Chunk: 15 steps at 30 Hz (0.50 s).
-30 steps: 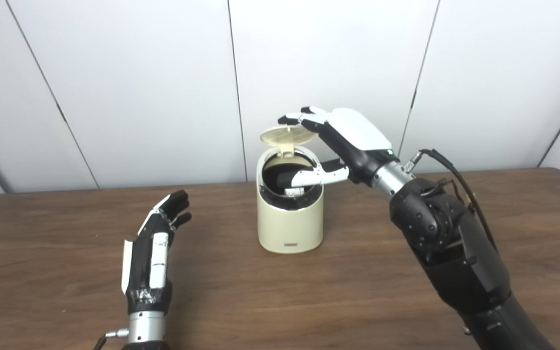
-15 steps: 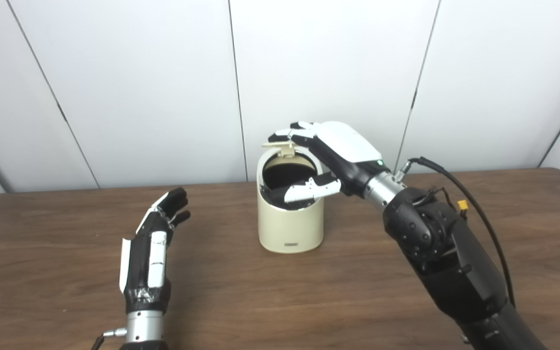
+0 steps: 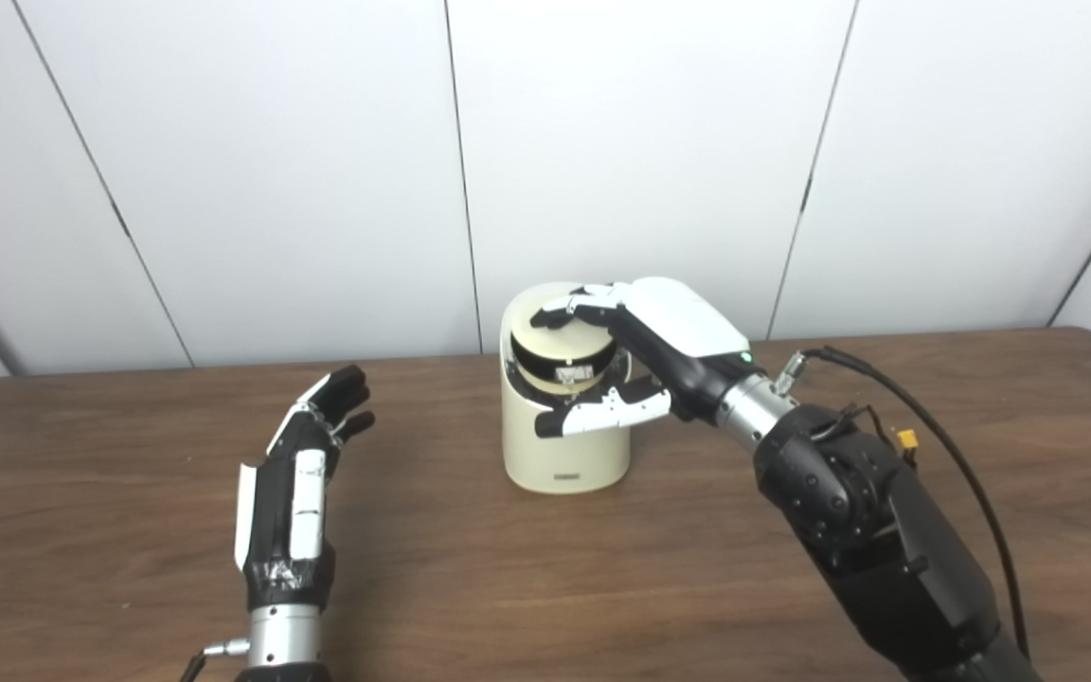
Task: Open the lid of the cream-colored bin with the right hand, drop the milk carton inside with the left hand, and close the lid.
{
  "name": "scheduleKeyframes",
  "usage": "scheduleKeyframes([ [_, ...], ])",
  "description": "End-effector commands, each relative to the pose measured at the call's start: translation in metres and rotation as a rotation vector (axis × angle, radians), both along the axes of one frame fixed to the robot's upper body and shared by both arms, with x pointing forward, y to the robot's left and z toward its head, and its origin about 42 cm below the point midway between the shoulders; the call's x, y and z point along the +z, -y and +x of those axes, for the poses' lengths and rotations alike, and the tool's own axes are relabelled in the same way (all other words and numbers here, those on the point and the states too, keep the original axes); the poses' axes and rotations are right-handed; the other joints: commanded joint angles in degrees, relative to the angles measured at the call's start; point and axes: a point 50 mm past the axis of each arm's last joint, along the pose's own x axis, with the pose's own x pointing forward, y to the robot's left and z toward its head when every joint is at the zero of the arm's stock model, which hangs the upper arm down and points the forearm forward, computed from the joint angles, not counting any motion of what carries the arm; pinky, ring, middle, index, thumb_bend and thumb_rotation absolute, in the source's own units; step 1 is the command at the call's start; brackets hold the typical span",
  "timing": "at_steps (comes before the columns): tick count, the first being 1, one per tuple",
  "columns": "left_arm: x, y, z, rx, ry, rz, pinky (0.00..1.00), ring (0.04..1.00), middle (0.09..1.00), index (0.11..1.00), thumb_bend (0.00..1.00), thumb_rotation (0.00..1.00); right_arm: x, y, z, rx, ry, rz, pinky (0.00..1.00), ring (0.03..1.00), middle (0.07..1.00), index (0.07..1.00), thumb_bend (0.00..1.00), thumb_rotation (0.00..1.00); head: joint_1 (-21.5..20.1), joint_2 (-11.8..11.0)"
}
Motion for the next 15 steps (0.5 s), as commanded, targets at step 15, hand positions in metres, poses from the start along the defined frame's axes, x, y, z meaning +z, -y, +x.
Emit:
scheduleKeyframes([
  [15, 0.022, 0.006, -0.001, -0.002, 0.067, 0.006, 0.79, 0.831, 0.834, 0.819, 0.62, 0.89, -0.003, -0.008, 0.018, -0.005, -0.064, -0.088, 0.90, 0.899, 0.793, 0.775, 0.80, 0.71, 0.6, 1.2],
])
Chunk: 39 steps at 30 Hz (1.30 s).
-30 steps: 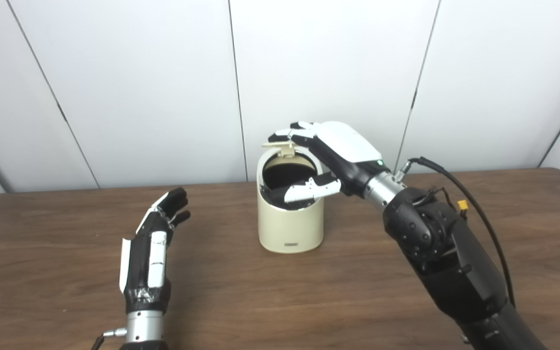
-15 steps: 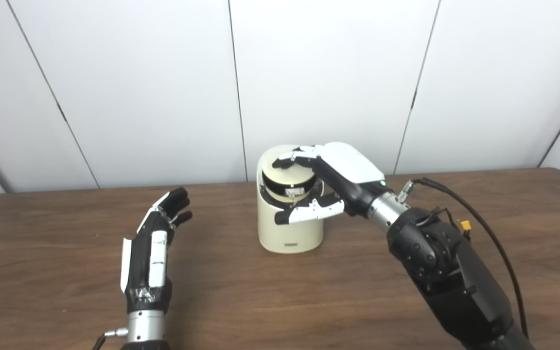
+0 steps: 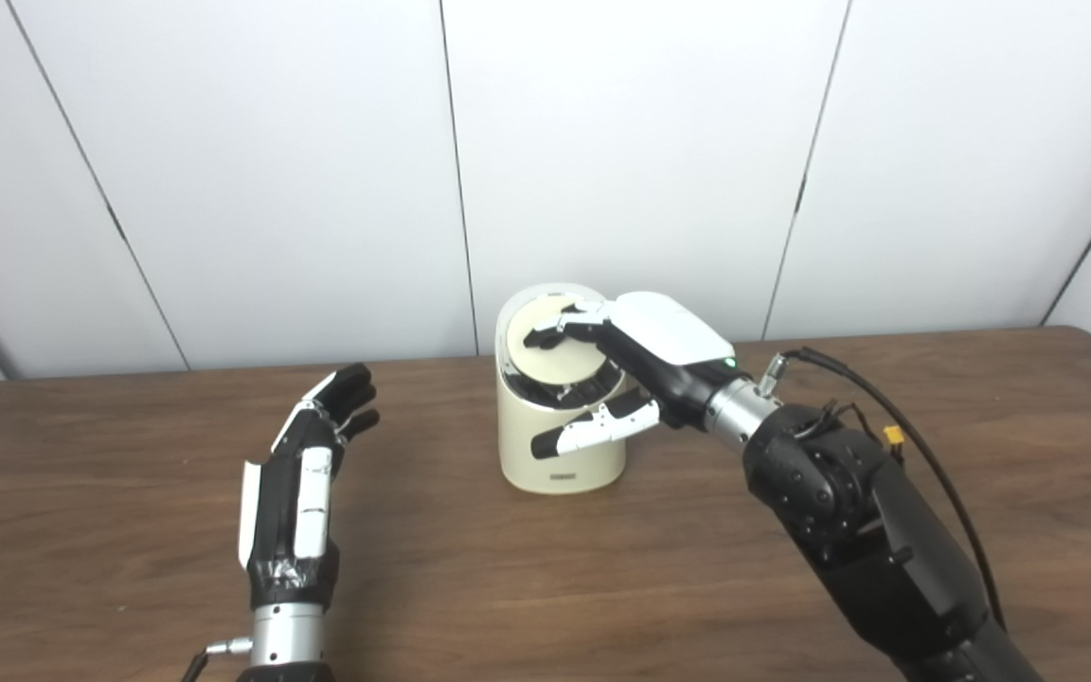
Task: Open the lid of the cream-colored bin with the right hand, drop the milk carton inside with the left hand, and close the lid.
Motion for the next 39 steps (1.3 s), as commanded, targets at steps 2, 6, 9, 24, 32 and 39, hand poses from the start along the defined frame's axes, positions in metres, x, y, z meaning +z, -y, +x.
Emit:
scheduleKeyframes([
  [2, 0.018, 0.002, 0.001, 0.005, 0.069, 0.005, 0.79, 0.834, 0.833, 0.818, 0.62, 0.89, 0.001, -0.002, 0.006, -0.014, -0.019, -0.036, 0.91, 0.902, 0.793, 0.779, 0.80, 0.71, 0.1, 0.2],
  [6, 0.019, 0.001, -0.001, 0.012, 0.070, 0.008, 0.79, 0.833, 0.829, 0.816, 0.62, 0.90, -0.006, -0.003, 0.006, -0.016, -0.032, -0.060, 0.93, 0.899, 0.804, 0.787, 0.80, 0.74, 0.1, 0.7],
  [9, 0.020, -0.001, -0.002, 0.013, 0.071, 0.010, 0.79, 0.832, 0.832, 0.821, 0.62, 0.90, -0.012, -0.004, 0.006, -0.011, -0.029, -0.075, 0.93, 0.886, 0.794, 0.778, 0.80, 0.73, 0.2, 0.8],
  [24, 0.023, -0.005, -0.008, 0.014, 0.058, 0.023, 0.77, 0.827, 0.831, 0.823, 0.63, 0.90, -0.068, 0.000, 0.002, -0.103, -0.175, -0.078, 0.99, 0.917, 0.804, 0.771, 0.83, 0.80, 0.6, 2.4],
  [32, 0.023, -0.007, -0.007, 0.015, 0.055, 0.022, 0.78, 0.834, 0.835, 0.828, 0.63, 0.89, -0.075, 0.006, -0.001, -0.132, -0.208, -0.078, 1.00, 0.930, 0.835, 0.789, 0.80, 0.80, 0.5, 2.3],
  [39, 0.022, -0.006, -0.004, 0.012, 0.054, 0.025, 0.78, 0.833, 0.832, 0.826, 0.65, 0.89, -0.071, 0.009, -0.001, -0.123, -0.182, -0.039, 1.00, 0.926, 0.828, 0.786, 0.80, 0.79, 0.3, 2.0],
])
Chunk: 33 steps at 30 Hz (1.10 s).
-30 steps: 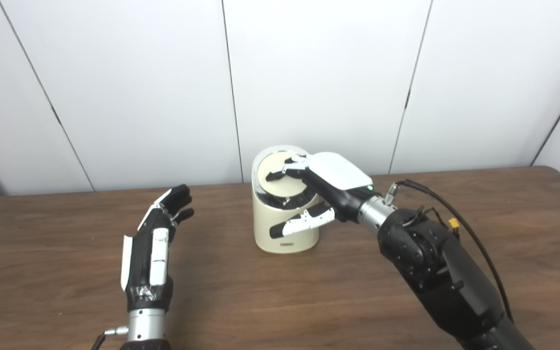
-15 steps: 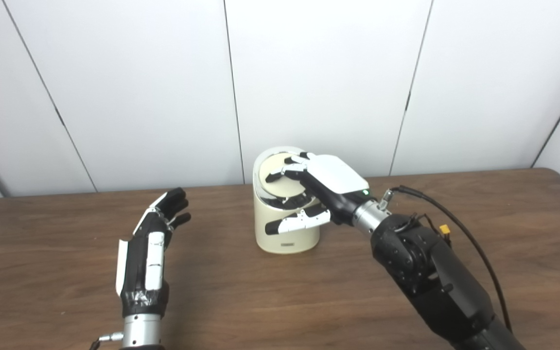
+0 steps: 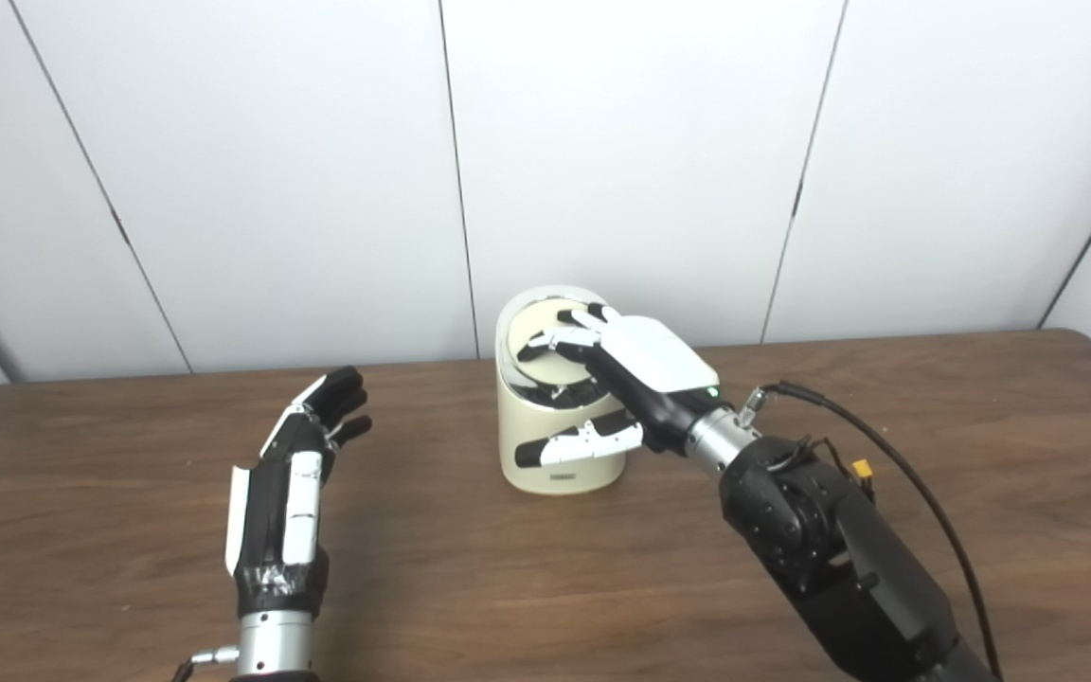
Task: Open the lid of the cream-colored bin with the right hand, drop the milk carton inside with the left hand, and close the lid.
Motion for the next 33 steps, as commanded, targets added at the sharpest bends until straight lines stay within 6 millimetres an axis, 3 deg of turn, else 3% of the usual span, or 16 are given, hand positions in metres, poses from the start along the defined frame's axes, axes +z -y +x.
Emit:
scheduleKeyframes([
  [1, 0.015, 0.002, 0.006, -0.003, 0.065, 0.015, 0.77, 0.834, 0.831, 0.825, 0.65, 0.89, -0.036, 0.021, 0.001, -0.076, -0.173, -0.060, 1.00, 0.923, 0.822, 0.783, 0.80, 0.79, 0.0, 0.0],
  [5, 0.015, 0.003, 0.007, -0.003, 0.068, 0.015, 0.77, 0.832, 0.830, 0.824, 0.65, 0.89, -0.011, 0.017, -0.006, -0.035, -0.088, 0.018, 0.98, 0.924, 0.845, 0.826, 0.80, 0.78, -0.2, -0.2],
  [10, 0.014, 0.003, 0.009, -0.002, 0.070, 0.012, 0.77, 0.826, 0.827, 0.823, 0.66, 0.89, 0.037, 0.006, -0.020, 0.008, 0.122, 0.172, 0.96, 0.967, 0.911, 0.915, 0.74, 0.70, -0.3, -0.5],
  [14, 0.014, 0.004, 0.010, 0.001, 0.070, 0.016, 0.77, 0.830, 0.826, 0.822, 0.67, 0.89, 0.071, 0.006, -0.032, 0.021, 0.269, 0.329, 0.91, 0.984, 0.933, 0.933, 0.73, 0.74, -0.2, -0.6],
  [17, 0.014, 0.005, 0.009, 0.004, 0.073, 0.020, 0.76, 0.826, 0.825, 0.821, 0.66, 0.90, 0.088, 0.011, -0.039, 0.008, 0.337, 0.398, 0.95, 0.998, 0.959, 0.944, 0.72, 0.77, -0.1, -0.6],
  [19, 0.014, 0.006, 0.009, 0.007, 0.075, 0.022, 0.76, 0.824, 0.825, 0.820, 0.65, 0.91, 0.093, 0.015, -0.044, -0.009, 0.371, 0.442, 0.84, 0.958, 0.946, 0.935, 0.73, 0.79, -0.2, -0.6],
  [22, 0.014, 0.005, 0.008, 0.007, 0.074, 0.017, 0.76, 0.823, 0.826, 0.820, 0.65, 0.90, 0.092, 0.025, -0.050, -0.028, 0.368, 0.515, 0.66, 0.853, 0.929, 0.927, 0.77, 0.81, -0.1, -0.5],
  [25, 0.014, 0.005, 0.008, 0.005, 0.071, 0.011, 0.77, 0.824, 0.825, 0.819, 0.64, 0.90, 0.085, 0.034, -0.054, -0.041, 0.356, 0.557, 0.68, 0.829, 0.915, 0.923, 0.79, 0.82, 0.0, -0.5],
  [29, 0.015, 0.004, 0.007, 0.004, 0.069, 0.012, 0.77, 0.827, 0.826, 0.820, 0.65, 0.90, 0.062, 0.051, -0.059, -0.100, 0.357, 0.585, 0.82, 0.920, 0.923, 0.917, 0.74, 0.83, 0.0, -0.4],
  [33, 0.014, 0.002, 0.006, 0.028, 0.057, 0.034, 0.77, 0.821, 0.821, 0.815, 0.59, 0.89, 0.024, 0.072, -0.065, -0.121, 0.288, 0.642, 0.75, 0.857, 0.895, 0.899, 0.66, 0.81, -0.3, -0.1],
])
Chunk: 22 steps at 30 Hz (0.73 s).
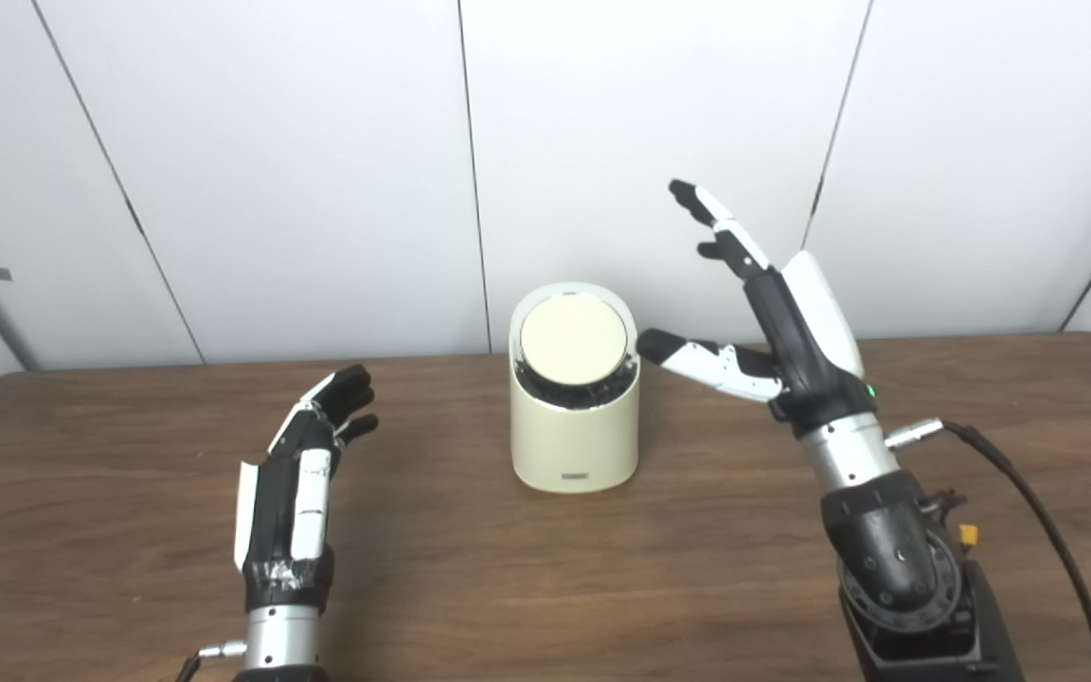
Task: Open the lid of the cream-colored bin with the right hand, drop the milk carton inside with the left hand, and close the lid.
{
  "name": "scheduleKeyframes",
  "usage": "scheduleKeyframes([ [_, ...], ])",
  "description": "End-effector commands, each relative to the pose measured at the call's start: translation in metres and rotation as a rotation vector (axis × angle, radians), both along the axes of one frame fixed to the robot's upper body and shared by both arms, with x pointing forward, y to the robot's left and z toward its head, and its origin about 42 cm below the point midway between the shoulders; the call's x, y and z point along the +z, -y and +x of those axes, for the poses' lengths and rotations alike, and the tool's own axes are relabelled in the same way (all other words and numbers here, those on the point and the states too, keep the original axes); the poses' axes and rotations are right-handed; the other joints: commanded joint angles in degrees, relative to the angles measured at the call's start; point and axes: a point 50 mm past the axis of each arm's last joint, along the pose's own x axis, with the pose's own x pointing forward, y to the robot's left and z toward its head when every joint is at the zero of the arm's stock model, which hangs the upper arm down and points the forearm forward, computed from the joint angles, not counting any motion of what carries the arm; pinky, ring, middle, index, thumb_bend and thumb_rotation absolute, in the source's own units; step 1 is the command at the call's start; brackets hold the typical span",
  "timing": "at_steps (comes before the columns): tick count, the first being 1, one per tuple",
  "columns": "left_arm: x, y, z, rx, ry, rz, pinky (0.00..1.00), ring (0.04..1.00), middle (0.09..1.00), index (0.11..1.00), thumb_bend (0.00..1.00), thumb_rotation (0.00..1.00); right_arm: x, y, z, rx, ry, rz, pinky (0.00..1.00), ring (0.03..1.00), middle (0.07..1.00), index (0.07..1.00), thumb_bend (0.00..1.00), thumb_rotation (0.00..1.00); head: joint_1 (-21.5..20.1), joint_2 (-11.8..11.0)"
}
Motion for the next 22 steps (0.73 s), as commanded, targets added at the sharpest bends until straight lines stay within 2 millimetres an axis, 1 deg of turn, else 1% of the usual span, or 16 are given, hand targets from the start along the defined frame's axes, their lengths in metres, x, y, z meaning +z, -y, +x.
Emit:
scheduleKeyframes([
  [1, 0.016, 0.001, 0.004, 0.020, 0.059, 0.030, 0.77, 0.822, 0.822, 0.818, 0.50, 0.85, -0.010, 0.009, -0.005, 0.050, 0.042, 0.026, 0.75, 0.852, 0.892, 0.889, 0.61, 0.80, 0.1, 0.1],
  [2, 0.016, 0.000, 0.004, 0.025, 0.056, 0.039, 0.78, 0.824, 0.824, 0.822, 0.42, 0.82, -0.017, 0.011, -0.007, 0.061, 0.033, 0.029, 0.72, 0.833, 0.883, 0.873, 0.55, 0.79, 0.1, 0.2],
  [3, 0.016, 0.000, 0.004, 0.028, 0.051, 0.048, 0.78, 0.825, 0.826, 0.824, 0.38, 0.79, -0.026, 0.013, -0.011, 0.065, 0.026, 0.042, 0.70, 0.821, 0.877, 0.863, 0.51, 0.78, 0.2, 0.1],
  [5, 0.015, -0.001, 0.004, 0.028, 0.042, 0.067, 0.79, 0.838, 0.836, 0.832, 0.29, 0.73, -0.042, 0.012, -0.020, 0.039, 0.007, 0.073, 0.68, 0.802, 0.831, 0.816, 0.35, 0.75, -0.3, 0.3],
  [6, 0.015, -0.001, 0.003, 0.027, 0.032, 0.072, 0.79, 0.842, 0.840, 0.835, 0.26, 0.70, -0.053, 0.013, -0.024, 0.013, -0.014, 0.106, 0.67, 0.793, 0.813, 0.799, 0.29, 0.74, -0.4, 0.4],
  [7, 0.014, -0.001, 0.002, 0.026, 0.023, 0.072, 0.78, 0.845, 0.842, 0.836, 0.26, 0.67, -0.064, 0.014, -0.028, -0.009, -0.036, 0.135, 0.66, 0.775, 0.791, 0.779, 0.23, 0.66, -0.5, 0.5],
  [8, 0.013, -0.001, 0.001, 0.025, 0.017, 0.071, 0.77, 0.845, 0.841, 0.836, 0.25, 0.63, -0.070, 0.015, -0.030, -0.022, -0.048, 0.153, 0.65, 0.763, 0.779, 0.772, 0.20, 0.61, -0.5, 0.6],
  [9, 0.012, -0.001, 0.000, 0.024, 0.010, 0.067, 0.77, 0.845, 0.841, 0.836, 0.25, 0.62, -0.079, 0.016, -0.032, -0.046, -0.066, 0.178, 0.65, 0.757, 0.773, 0.768, 0.18, 0.58, -0.4, 0.8],
  [10, 0.011, -0.001, -0.001, 0.024, 0.004, 0.065, 0.76, 0.840, 0.837, 0.836, 0.24, 0.57, -0.085, 0.018, -0.034, -0.061, -0.084, 0.209, 0.62, 0.729, 0.757, 0.759, 0.19, 0.57, -0.3, 0.9],
  [13, 0.009, -0.003, -0.004, 0.022, -0.006, 0.074, 0.75, 0.832, 0.831, 0.833, 0.24, 0.54, -0.095, 0.019, -0.038, -0.091, -0.121, 0.268, 0.60, 0.704, 0.737, 0.744, 0.22, 0.52, -0.4, 1.2],
  [14, 0.007, -0.004, -0.004, 0.020, -0.010, 0.081, 0.74, 0.821, 0.822, 0.813, 0.26, 0.50, -0.098, 0.020, -0.039, -0.094, -0.131, 0.279, 0.59, 0.695, 0.724, 0.726, 0.24, 0.46, -0.3, 1.3],
  [15, 0.004, -0.005, -0.005, 0.019, -0.018, 0.090, 0.74, 0.819, 0.820, 0.810, 0.26, 0.49, -0.102, 0.021, -0.039, -0.088, -0.153, 0.303, 0.59, 0.695, 0.723, 0.724, 0.24, 0.45, -0.2, 1.3],
  [17, -0.003, -0.008, -0.007, 0.017, -0.036, 0.093, 0.71, 0.788, 0.789, 0.773, 0.29, 0.40, -0.108, 0.022, -0.040, -0.075, -0.180, 0.325, 0.58, 0.684, 0.713, 0.700, 0.25, 0.35, 0.0, 1.5],
  [18, -0.006, -0.010, -0.009, 0.017, -0.055, 0.074, 0.70, 0.780, 0.780, 0.763, 0.29, 0.38, -0.112, 0.023, -0.042, -0.076, -0.200, 0.333, 0.57, 0.677, 0.708, 0.692, 0.25, 0.31, 0.2, 1.8],
  [20, -0.011, -0.013, -0.011, 0.020, -0.087, 0.031, 0.68, 0.761, 0.767, 0.756, 0.31, 0.35, -0.116, 0.022, -0.044, -0.080, -0.226, 0.332, 0.54, 0.654, 0.694, 0.683, 0.26, 0.29, 0.1, 2.2],
  [22, -0.014, -0.018, -0.014, 0.024, -0.100, -0.003, 0.69, 0.760, 0.773, 0.770, 0.29, 0.36, -0.119, 0.021, -0.048, -0.077, -0.244, 0.343, 0.55, 0.667, 0.706, 0.691, 0.26, 0.30, -0.1, 3.0],
])
